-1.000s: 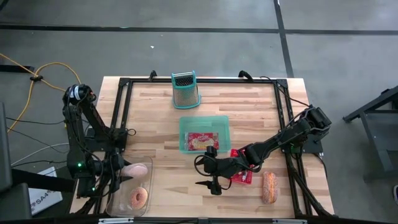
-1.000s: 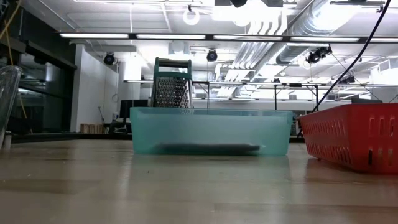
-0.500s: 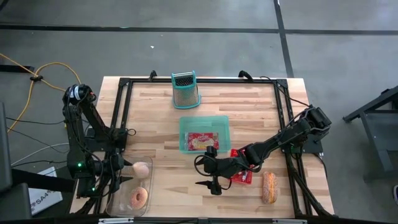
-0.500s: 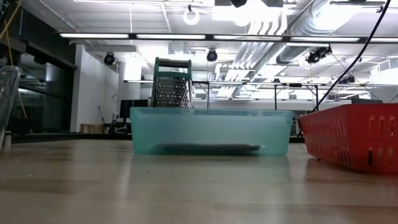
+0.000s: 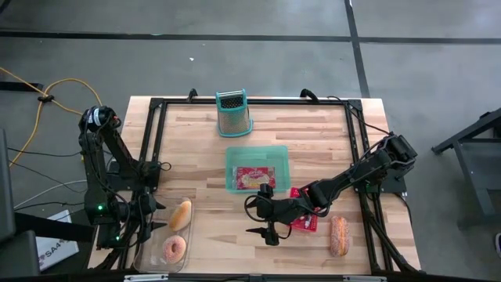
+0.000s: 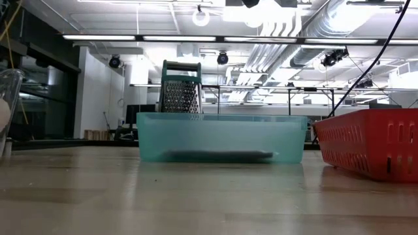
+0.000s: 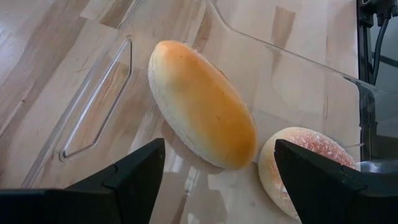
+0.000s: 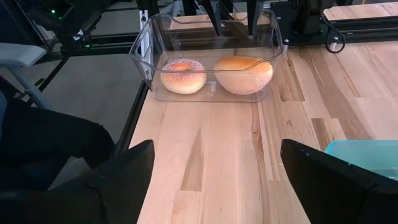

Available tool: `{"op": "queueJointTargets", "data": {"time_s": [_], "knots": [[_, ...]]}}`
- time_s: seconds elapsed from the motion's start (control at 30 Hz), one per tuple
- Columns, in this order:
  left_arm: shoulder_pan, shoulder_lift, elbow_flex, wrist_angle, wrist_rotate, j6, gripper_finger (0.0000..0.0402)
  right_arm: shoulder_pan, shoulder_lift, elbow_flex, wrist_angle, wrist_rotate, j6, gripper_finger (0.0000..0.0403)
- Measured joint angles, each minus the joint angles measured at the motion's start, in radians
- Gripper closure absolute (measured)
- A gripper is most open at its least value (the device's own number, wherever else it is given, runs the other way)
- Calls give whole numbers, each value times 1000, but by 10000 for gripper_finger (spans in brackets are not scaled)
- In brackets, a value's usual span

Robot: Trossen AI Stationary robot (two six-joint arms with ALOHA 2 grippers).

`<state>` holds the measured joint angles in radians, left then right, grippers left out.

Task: Pick & Place Food Item
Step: Put the bread into the transparent bin

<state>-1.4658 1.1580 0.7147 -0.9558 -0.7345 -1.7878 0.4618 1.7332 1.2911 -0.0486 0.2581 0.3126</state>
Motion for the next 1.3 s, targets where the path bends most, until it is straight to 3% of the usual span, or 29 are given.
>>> {"op": "queueJointTargets", "data": {"time_s": [0.3, 0.5, 0.67, 1.0, 1.3], "knots": [[-2, 0, 0, 1, -52, 16, 107, 0, 0, 0, 0, 0, 0, 64], [4, -45, 0, 15, -152, 140, 107, 0, 0, 0, 0, 0, 0, 64], [66, -122, 0, 89, -177, 329, 107, 0, 0, 0, 0, 0, 0, 64], [227, -314, 0, 304, -135, 802, 107, 0, 0, 0, 0, 0, 0, 64], [333, -358, 0, 325, -51, 903, 107, 0, 0, 0, 0, 0, 0, 64]]}}
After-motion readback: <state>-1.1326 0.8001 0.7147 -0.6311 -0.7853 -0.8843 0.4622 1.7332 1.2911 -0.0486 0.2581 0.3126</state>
